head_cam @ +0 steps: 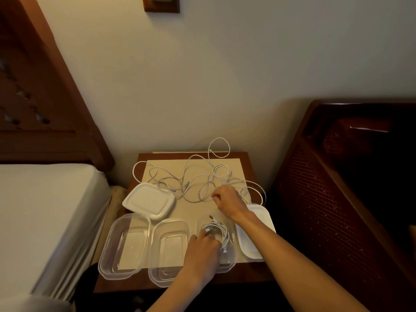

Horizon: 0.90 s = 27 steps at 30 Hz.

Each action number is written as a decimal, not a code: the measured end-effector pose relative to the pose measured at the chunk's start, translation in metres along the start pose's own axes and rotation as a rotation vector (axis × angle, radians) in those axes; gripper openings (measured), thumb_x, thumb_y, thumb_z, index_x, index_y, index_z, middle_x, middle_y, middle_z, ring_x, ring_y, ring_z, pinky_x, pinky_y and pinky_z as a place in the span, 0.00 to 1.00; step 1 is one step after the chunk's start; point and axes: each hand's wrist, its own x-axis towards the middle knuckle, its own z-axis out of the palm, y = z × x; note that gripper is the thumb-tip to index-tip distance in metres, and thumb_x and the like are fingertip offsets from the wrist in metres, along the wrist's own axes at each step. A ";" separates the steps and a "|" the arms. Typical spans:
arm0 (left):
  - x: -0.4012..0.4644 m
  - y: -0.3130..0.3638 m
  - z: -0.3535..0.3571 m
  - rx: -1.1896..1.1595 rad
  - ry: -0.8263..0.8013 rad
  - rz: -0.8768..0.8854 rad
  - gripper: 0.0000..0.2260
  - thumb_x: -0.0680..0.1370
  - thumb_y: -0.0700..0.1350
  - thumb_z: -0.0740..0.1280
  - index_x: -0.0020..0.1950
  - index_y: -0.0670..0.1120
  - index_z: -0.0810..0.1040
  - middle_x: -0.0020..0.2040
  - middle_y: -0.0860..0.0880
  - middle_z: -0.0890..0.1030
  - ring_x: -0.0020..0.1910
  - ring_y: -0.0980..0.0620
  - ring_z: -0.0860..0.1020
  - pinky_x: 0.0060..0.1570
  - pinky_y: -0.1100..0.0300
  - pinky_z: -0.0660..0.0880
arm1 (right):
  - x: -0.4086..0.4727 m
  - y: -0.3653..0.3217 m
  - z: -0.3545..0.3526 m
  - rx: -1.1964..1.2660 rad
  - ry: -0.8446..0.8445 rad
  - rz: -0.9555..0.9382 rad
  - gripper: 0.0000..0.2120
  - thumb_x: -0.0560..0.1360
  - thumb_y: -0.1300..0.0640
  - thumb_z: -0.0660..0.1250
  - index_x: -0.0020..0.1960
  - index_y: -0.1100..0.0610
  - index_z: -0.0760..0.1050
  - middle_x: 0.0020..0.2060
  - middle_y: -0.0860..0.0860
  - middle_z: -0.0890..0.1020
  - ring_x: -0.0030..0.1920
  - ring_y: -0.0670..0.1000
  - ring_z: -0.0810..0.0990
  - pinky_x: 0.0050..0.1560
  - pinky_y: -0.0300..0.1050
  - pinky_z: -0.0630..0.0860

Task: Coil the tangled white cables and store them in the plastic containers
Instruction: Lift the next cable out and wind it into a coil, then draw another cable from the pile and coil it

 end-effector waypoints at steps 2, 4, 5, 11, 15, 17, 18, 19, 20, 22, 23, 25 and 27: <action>0.001 -0.002 0.001 -0.007 -0.009 -0.012 0.12 0.80 0.42 0.58 0.56 0.45 0.80 0.55 0.45 0.80 0.62 0.43 0.70 0.51 0.50 0.68 | -0.008 -0.001 0.008 0.036 -0.032 -0.001 0.13 0.77 0.60 0.66 0.60 0.58 0.81 0.53 0.57 0.84 0.52 0.56 0.82 0.57 0.52 0.78; 0.001 -0.003 0.003 -0.035 -0.012 -0.022 0.12 0.80 0.43 0.59 0.54 0.46 0.81 0.53 0.45 0.81 0.61 0.44 0.71 0.48 0.52 0.68 | -0.018 0.001 0.012 0.077 0.006 -0.011 0.13 0.77 0.61 0.65 0.60 0.58 0.80 0.52 0.55 0.84 0.52 0.53 0.81 0.56 0.50 0.79; 0.000 -0.005 0.003 -0.054 -0.013 -0.026 0.12 0.80 0.44 0.59 0.54 0.47 0.82 0.52 0.45 0.81 0.60 0.44 0.72 0.47 0.52 0.68 | -0.023 0.003 0.013 0.091 0.027 -0.021 0.11 0.77 0.61 0.64 0.58 0.57 0.80 0.51 0.54 0.84 0.50 0.52 0.81 0.55 0.50 0.79; -0.009 -0.014 -0.001 -0.166 0.051 -0.008 0.14 0.78 0.55 0.60 0.52 0.49 0.81 0.51 0.50 0.81 0.55 0.48 0.75 0.43 0.54 0.70 | -0.041 0.000 0.004 -0.015 0.108 -0.043 0.10 0.73 0.55 0.63 0.47 0.53 0.83 0.42 0.48 0.85 0.43 0.49 0.82 0.46 0.49 0.81; -0.015 -0.045 -0.021 -0.254 0.339 -0.074 0.18 0.78 0.62 0.58 0.43 0.54 0.83 0.39 0.56 0.82 0.41 0.55 0.78 0.34 0.56 0.71 | -0.039 -0.031 -0.003 -0.094 0.216 -0.052 0.11 0.70 0.50 0.61 0.40 0.52 0.82 0.35 0.47 0.84 0.36 0.49 0.79 0.38 0.46 0.80; -0.012 -0.075 -0.038 -0.345 0.556 -0.196 0.16 0.78 0.59 0.63 0.37 0.54 0.83 0.35 0.57 0.82 0.33 0.58 0.77 0.30 0.61 0.71 | -0.028 -0.055 0.001 -0.039 0.224 -0.073 0.12 0.70 0.50 0.61 0.40 0.52 0.81 0.35 0.46 0.84 0.36 0.48 0.80 0.36 0.46 0.78; -0.007 -0.093 -0.045 -0.414 0.612 -0.276 0.13 0.78 0.57 0.66 0.39 0.53 0.84 0.36 0.57 0.83 0.33 0.58 0.77 0.31 0.63 0.70 | -0.022 -0.065 0.005 0.013 0.202 -0.069 0.12 0.71 0.50 0.61 0.40 0.52 0.81 0.35 0.46 0.84 0.36 0.49 0.80 0.36 0.46 0.78; -0.001 -0.115 -0.051 -0.469 0.642 -0.369 0.10 0.77 0.55 0.67 0.42 0.52 0.85 0.39 0.56 0.84 0.35 0.59 0.77 0.32 0.65 0.69 | -0.013 -0.077 0.010 0.067 0.164 -0.060 0.11 0.71 0.50 0.61 0.41 0.53 0.82 0.36 0.47 0.84 0.36 0.49 0.80 0.37 0.46 0.78; 0.005 -0.137 -0.057 -0.495 0.655 -0.462 0.09 0.77 0.53 0.68 0.45 0.51 0.86 0.42 0.54 0.85 0.37 0.58 0.77 0.34 0.65 0.69 | -0.004 -0.088 0.018 0.107 0.120 -0.042 0.11 0.72 0.52 0.62 0.42 0.54 0.82 0.36 0.49 0.84 0.37 0.51 0.81 0.38 0.47 0.78; 0.016 -0.178 -0.058 -0.470 0.587 -0.640 0.09 0.77 0.51 0.68 0.49 0.49 0.84 0.47 0.51 0.85 0.41 0.54 0.78 0.38 0.63 0.69 | 0.014 -0.106 0.036 0.131 0.022 0.018 0.10 0.73 0.56 0.63 0.43 0.56 0.83 0.39 0.54 0.85 0.41 0.55 0.82 0.41 0.48 0.78; 0.018 -0.195 -0.056 -0.460 0.506 -0.723 0.08 0.77 0.50 0.68 0.51 0.47 0.84 0.49 0.49 0.84 0.41 0.52 0.77 0.39 0.62 0.68 | 0.022 -0.112 0.046 0.123 -0.023 0.062 0.09 0.74 0.58 0.64 0.45 0.58 0.83 0.41 0.56 0.84 0.44 0.57 0.82 0.43 0.48 0.78; 0.021 -0.222 -0.045 -0.444 0.347 -0.815 0.05 0.77 0.47 0.68 0.47 0.46 0.81 0.46 0.46 0.82 0.35 0.53 0.73 0.33 0.62 0.67 | 0.032 -0.120 0.063 0.098 -0.079 0.165 0.08 0.74 0.58 0.66 0.49 0.61 0.81 0.47 0.59 0.83 0.50 0.60 0.80 0.47 0.49 0.76; 0.022 -0.241 -0.032 -0.475 0.272 -0.842 0.04 0.76 0.45 0.69 0.43 0.46 0.79 0.42 0.47 0.81 0.32 0.54 0.72 0.28 0.63 0.68 | 0.039 -0.122 0.077 0.098 -0.104 0.248 0.11 0.75 0.57 0.67 0.54 0.62 0.77 0.53 0.60 0.80 0.52 0.61 0.79 0.48 0.49 0.76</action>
